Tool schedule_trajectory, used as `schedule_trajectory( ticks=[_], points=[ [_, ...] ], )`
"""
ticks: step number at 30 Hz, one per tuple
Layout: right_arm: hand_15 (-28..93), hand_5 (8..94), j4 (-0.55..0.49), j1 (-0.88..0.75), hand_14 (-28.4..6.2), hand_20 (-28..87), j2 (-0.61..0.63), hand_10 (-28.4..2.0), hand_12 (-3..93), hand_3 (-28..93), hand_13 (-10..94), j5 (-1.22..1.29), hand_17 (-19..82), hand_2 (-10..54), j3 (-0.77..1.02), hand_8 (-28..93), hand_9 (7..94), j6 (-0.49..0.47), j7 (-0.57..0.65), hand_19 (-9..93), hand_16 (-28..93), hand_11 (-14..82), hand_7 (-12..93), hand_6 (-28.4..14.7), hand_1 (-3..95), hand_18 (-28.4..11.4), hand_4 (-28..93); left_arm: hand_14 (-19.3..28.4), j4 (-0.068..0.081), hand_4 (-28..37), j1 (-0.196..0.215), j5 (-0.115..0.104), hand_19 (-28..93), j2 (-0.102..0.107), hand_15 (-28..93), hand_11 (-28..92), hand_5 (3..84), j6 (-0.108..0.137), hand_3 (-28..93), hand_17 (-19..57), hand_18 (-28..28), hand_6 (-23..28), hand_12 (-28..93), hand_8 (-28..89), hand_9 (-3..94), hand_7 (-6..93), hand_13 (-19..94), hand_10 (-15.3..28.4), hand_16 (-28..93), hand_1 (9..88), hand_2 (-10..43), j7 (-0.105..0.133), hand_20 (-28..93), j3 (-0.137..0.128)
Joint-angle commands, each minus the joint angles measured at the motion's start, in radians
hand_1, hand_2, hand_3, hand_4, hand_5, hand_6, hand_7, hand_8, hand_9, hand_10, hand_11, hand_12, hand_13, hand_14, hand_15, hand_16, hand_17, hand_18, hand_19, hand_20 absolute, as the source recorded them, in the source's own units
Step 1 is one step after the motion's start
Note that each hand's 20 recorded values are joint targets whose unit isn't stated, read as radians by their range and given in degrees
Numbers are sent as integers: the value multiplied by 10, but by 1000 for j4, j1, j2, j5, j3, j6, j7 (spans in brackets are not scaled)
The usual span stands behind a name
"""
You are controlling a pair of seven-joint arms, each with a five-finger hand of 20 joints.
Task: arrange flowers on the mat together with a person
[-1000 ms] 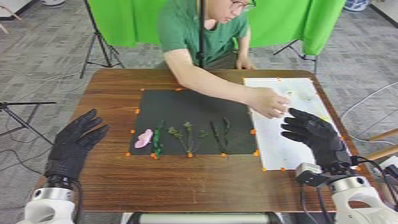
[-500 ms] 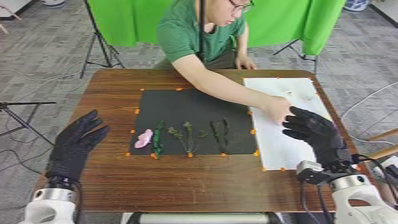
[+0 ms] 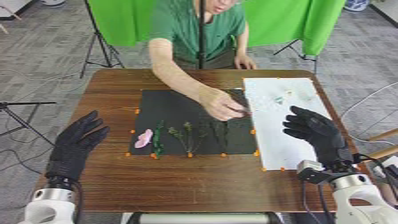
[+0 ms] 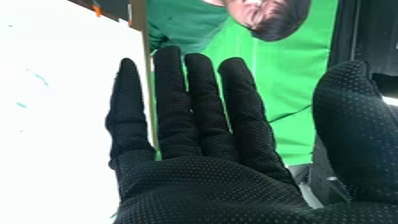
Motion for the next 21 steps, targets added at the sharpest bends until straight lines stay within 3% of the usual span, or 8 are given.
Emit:
schedule_trajectory(
  ticks=[1, 2, 4, 6, 8, 12, 17, 21],
  points=[
    [288, 454, 10, 11, -128, 262, -16, -151, 232, 863, 384, -13, 132, 30, -14, -106, 453, -12, -7, 503, 245, 165, 176, -47, 185, -210, -238, 176, -2, -254, 27, -11, 506, -9, 344, 277, 407, 13, 695, -27, 231, 43, 139, -82, 336, 168, 321, 139, -17, 285, 40, -1, 46, -11],
    [288, 454, 8, 9, -127, 261, -13, -151, 233, 863, 384, -13, 133, 30, -11, -107, 453, -18, -6, 503, 244, 166, 176, -47, 185, -210, -238, 176, -5, -253, 36, -14, 506, -9, 344, 278, 407, 12, 695, -27, 231, 44, 140, -82, 336, 168, 321, 139, -17, 285, 40, -4, 46, -14],
    [287, 455, 2, 1, -127, 261, -1, -151, 232, 863, 382, -13, 132, 30, -6, -107, 452, 4, -9, 503, 243, 165, 176, -47, 185, -210, -238, 176, 4, -252, 17, 13, 506, -1, 344, 278, 407, 2, 695, -27, 231, 44, 139, -83, 337, 168, 322, 140, -17, 285, 40, -26, 46, -13],
    [287, 454, 3, 5, -127, 261, 2, -151, 232, 865, 383, -7, 132, 30, -5, -107, 452, 9, -11, 504, 243, 165, 177, -47, 184, -210, -238, 177, 7, -252, 0, 32, 506, 14, 345, 278, 407, 6, 695, -27, 231, 44, 139, -83, 337, 168, 322, 139, -17, 285, 40, -25, 45, -11],
    [287, 454, 8, 15, -126, 261, 0, -151, 232, 865, 383, -13, 132, 30, -9, -107, 453, -9, -5, 504, 243, 166, 177, -47, 184, -210, -238, 176, 2, -252, 6, 26, 506, 22, 345, 278, 407, 7, 694, -27, 231, 43, 139, -83, 337, 167, 322, 139, -17, 285, 40, -21, 45, -20],
    [288, 454, 3, 6, -127, 260, 0, -151, 232, 867, 383, -23, 132, 30, -8, -107, 452, -10, -10, 501, 243, 167, 178, -47, 184, -208, -238, 176, -2, -253, 24, 20, 506, 11, 345, 277, 406, 3, 694, -28, 231, 43, 139, -83, 336, 169, 322, 140, -17, 285, 40, -22, 45, -21],
    [287, 454, 3, 7, -126, 260, 8, -150, 232, 868, 383, -20, 132, 29, -6, -107, 452, 4, -13, 502, 243, 167, 177, -47, 184, -209, -238, 176, 7, -253, -7, 26, 506, 25, 344, 277, 406, -5, 694, -27, 231, 43, 139, -84, 336, 168, 322, 140, -18, 285, 40, -23, 45, -13],
    [287, 454, 4, 7, -126, 260, -3, -150, 232, 868, 383, -31, 133, 29, -8, -107, 452, -17, -5, 501, 243, 167, 177, -47, 185, -209, -238, 176, 2, -252, 16, 15, 506, 12, 345, 276, 405, 5, 695, -28, 231, 43, 140, -83, 336, 168, 322, 140, -17, 284, 40, -21, 45, -17]
  ],
)
